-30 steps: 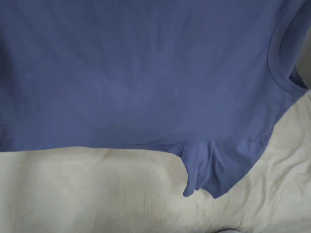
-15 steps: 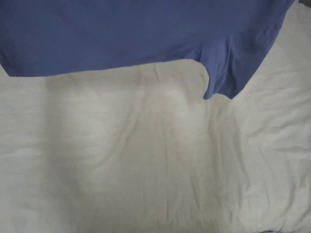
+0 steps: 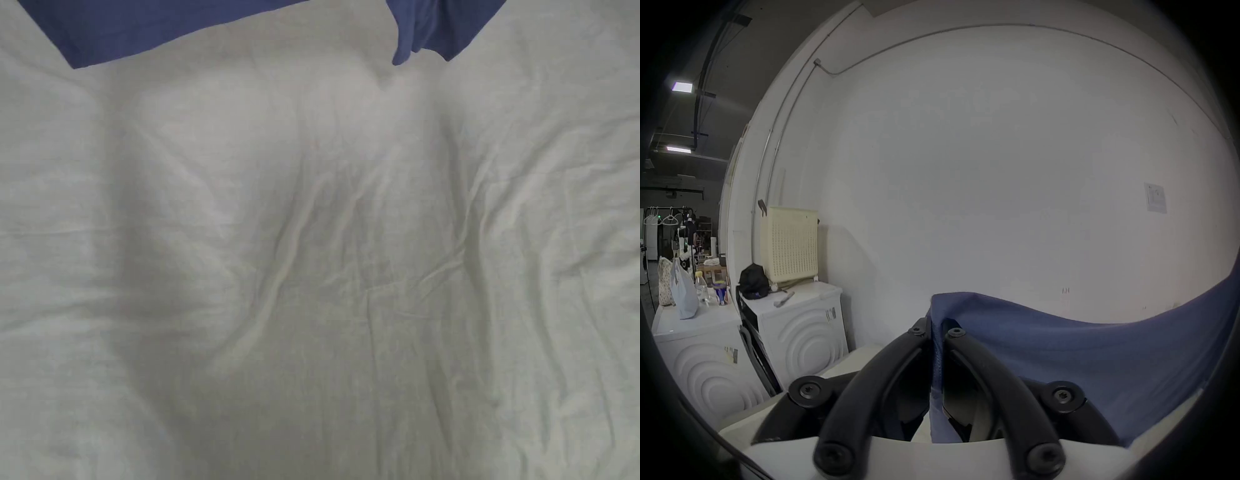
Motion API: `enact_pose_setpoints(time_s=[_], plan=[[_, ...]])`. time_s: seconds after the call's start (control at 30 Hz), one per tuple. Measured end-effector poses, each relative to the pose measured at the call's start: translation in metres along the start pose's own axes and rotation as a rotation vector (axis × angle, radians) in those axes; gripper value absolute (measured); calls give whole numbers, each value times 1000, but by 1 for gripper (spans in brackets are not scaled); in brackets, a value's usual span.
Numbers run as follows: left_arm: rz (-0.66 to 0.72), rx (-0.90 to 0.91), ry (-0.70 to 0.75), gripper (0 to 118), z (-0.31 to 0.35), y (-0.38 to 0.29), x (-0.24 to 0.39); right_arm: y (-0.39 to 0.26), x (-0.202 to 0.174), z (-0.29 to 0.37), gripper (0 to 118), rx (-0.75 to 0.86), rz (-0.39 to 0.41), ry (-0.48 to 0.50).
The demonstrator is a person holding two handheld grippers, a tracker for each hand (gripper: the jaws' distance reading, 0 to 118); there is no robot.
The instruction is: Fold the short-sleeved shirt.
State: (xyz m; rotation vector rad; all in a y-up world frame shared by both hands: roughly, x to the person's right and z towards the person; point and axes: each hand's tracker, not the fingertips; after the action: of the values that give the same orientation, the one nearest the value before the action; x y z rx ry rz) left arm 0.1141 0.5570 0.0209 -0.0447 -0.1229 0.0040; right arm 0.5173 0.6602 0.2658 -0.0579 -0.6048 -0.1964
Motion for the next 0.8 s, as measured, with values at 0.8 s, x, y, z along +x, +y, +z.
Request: enact_pose_setpoints(time_s=[0.8], plan=[[-201,-629,-212,5,243,-376,-67,-390,170,162,5,-722,39,60]])
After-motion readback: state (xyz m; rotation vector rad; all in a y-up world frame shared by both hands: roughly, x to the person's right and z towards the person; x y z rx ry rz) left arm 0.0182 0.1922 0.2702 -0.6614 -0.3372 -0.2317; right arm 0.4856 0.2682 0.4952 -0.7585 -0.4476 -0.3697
